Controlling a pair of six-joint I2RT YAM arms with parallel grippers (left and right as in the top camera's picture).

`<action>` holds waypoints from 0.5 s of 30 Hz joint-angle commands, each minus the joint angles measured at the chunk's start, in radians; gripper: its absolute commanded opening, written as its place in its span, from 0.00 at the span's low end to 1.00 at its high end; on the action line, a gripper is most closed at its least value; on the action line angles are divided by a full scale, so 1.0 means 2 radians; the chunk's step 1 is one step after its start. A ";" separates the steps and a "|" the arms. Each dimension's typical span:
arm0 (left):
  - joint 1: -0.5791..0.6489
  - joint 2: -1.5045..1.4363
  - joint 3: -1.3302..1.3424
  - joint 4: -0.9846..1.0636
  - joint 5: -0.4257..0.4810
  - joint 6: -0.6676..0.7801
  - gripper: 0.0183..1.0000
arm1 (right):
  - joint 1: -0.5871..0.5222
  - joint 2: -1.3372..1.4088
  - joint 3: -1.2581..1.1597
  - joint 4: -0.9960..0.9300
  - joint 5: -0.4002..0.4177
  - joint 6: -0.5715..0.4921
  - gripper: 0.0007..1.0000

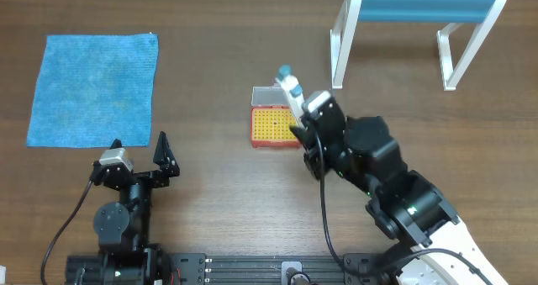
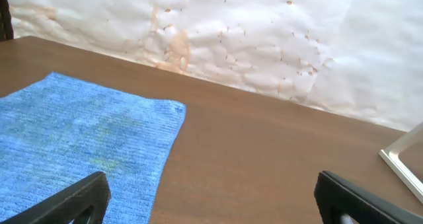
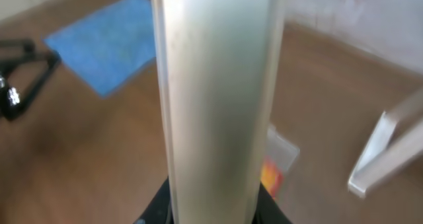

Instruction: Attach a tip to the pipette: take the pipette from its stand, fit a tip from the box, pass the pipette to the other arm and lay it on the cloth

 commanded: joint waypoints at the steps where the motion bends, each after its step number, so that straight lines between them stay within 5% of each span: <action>1: -0.002 -0.002 -0.001 -0.002 -0.006 0.001 1.00 | -0.002 0.005 -0.003 -0.063 -0.009 0.064 0.08; 5: -0.002 -0.002 -0.001 -0.002 -0.006 0.001 1.00 | -0.002 -0.010 -0.003 -0.028 -0.039 0.107 0.08; 15: -0.002 -0.002 -0.001 -0.002 -0.006 0.001 1.00 | -0.002 -0.027 -0.003 0.085 -0.042 0.111 0.08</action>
